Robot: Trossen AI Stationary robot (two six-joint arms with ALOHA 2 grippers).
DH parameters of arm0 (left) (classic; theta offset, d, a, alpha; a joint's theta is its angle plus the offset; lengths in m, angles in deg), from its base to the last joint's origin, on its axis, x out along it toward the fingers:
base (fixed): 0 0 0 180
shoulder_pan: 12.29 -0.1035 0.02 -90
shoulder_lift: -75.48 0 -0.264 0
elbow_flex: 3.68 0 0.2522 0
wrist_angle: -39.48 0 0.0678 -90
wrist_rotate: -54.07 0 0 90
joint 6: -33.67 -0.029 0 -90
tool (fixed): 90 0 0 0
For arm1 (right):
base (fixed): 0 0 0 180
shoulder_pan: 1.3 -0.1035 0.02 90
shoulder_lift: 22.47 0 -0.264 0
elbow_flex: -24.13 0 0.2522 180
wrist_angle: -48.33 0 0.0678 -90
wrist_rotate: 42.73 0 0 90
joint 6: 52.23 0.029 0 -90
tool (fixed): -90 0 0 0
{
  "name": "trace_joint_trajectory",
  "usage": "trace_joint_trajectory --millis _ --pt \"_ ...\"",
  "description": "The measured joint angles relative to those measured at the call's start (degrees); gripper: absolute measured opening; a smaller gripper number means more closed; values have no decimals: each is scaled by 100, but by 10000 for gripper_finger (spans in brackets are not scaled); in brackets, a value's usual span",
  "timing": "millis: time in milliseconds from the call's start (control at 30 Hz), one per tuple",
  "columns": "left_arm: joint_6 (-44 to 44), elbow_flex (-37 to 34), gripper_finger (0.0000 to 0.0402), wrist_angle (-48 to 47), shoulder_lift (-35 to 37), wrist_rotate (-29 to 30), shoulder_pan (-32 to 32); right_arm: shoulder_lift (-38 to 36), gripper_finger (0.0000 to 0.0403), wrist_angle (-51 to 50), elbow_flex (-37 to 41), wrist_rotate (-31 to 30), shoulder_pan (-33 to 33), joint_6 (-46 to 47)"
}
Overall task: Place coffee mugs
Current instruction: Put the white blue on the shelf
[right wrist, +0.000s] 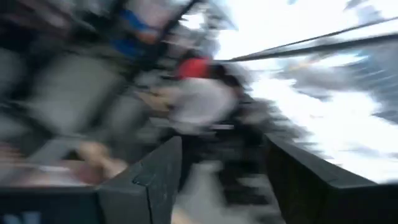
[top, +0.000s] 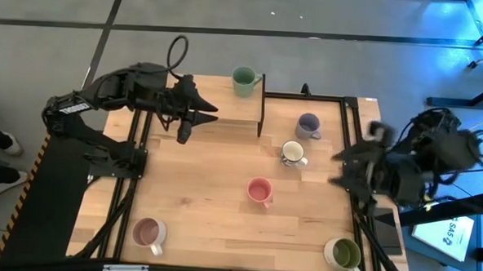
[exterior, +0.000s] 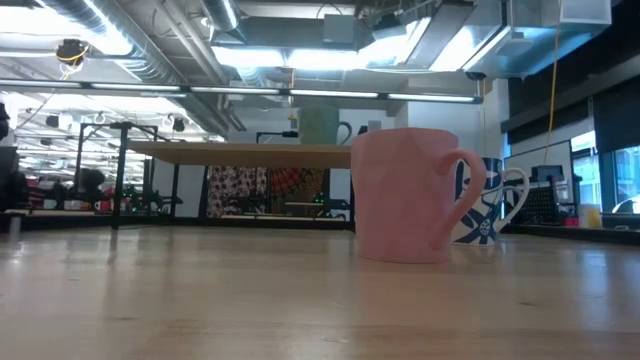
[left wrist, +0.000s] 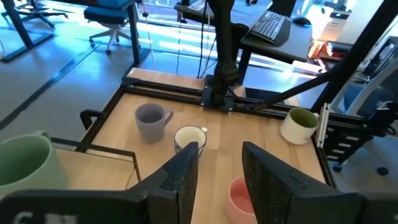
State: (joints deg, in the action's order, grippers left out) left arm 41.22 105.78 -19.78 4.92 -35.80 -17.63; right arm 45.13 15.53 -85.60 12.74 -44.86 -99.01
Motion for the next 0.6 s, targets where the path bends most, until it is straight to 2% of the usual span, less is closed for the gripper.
trace_joint_trajectory --millis 67,133,200,300,367,467,600 --pt "2 0 119 0 -2 -1 34 65 213 -984 -332 909 318 1475" --pt "2 0 119 2 -2 1 76 161 213 -1940 -448 1404 635 2872" --pt "-3 0 119 0 -2 -1 113 257 213 -2831 -433 1661 840 4007" --pt "-11 0 119 2 -2 -2 144 434 213 -4553 -343 1709 1100 5109" --pt "-13 0 119 -6 -2 -1 144 509 213 -5588 -377 1618 1389 5438" --pt "-15 0 119 -58 13 -1 144 837 213 -6936 -380 1616 1978 5400" --pt "-58 0 119 -189 13 -1 144 1368 222 -6887 -301 1927 2722 4251"
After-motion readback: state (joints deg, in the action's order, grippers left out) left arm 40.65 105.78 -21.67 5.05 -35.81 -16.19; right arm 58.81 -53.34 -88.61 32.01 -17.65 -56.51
